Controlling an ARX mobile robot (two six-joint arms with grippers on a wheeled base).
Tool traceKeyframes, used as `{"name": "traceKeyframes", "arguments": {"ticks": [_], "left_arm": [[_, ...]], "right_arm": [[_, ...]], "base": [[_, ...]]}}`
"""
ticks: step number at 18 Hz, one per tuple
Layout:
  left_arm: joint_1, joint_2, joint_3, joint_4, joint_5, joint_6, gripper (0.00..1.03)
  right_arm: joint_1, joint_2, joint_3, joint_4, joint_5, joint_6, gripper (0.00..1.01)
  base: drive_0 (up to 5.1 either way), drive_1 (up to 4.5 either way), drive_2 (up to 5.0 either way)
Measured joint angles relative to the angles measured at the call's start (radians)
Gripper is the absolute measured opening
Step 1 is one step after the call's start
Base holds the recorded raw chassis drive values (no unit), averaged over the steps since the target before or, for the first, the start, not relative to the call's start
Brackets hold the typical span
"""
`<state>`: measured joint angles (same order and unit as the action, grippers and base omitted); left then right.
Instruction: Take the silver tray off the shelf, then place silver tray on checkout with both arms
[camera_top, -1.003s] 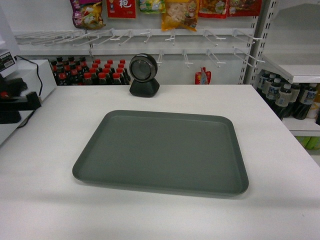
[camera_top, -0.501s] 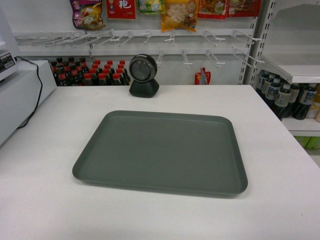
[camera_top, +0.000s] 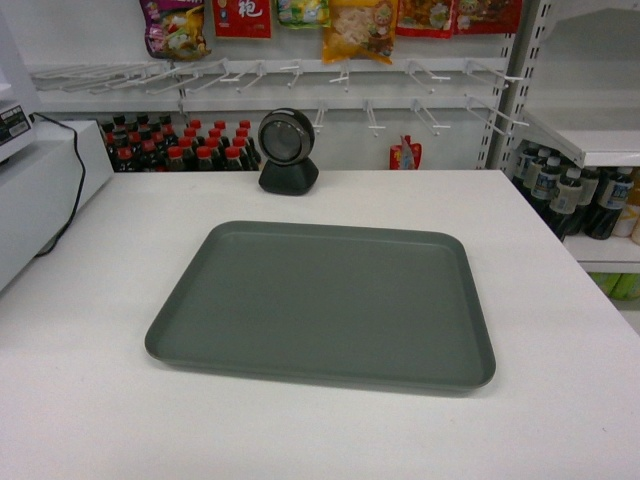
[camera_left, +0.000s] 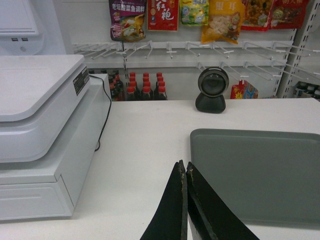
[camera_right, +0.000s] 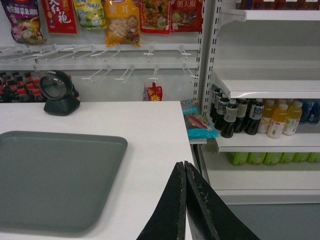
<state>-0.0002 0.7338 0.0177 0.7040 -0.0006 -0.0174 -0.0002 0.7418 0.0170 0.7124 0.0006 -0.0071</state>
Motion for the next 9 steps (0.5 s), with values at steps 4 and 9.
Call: {"name": "traceKeyframes", "arguments": {"ticks": [4, 9], "left_arm": [[0.000, -0.139, -0.006, -0.126, 0.000, 0.000, 0.01], [0.000, -0.312, -0.007, -0.285, 0.000, 0.000, 0.01]], "right_arm": [[0.000, -0.140, -0.004, -0.124, 0.000, 0.000, 0.02], [0.000, -0.314, -0.005, -0.286, 0.000, 0.000, 0.02]], "base": [[0.0, 0.00, 0.0], [0.0, 0.00, 0.0]]}}
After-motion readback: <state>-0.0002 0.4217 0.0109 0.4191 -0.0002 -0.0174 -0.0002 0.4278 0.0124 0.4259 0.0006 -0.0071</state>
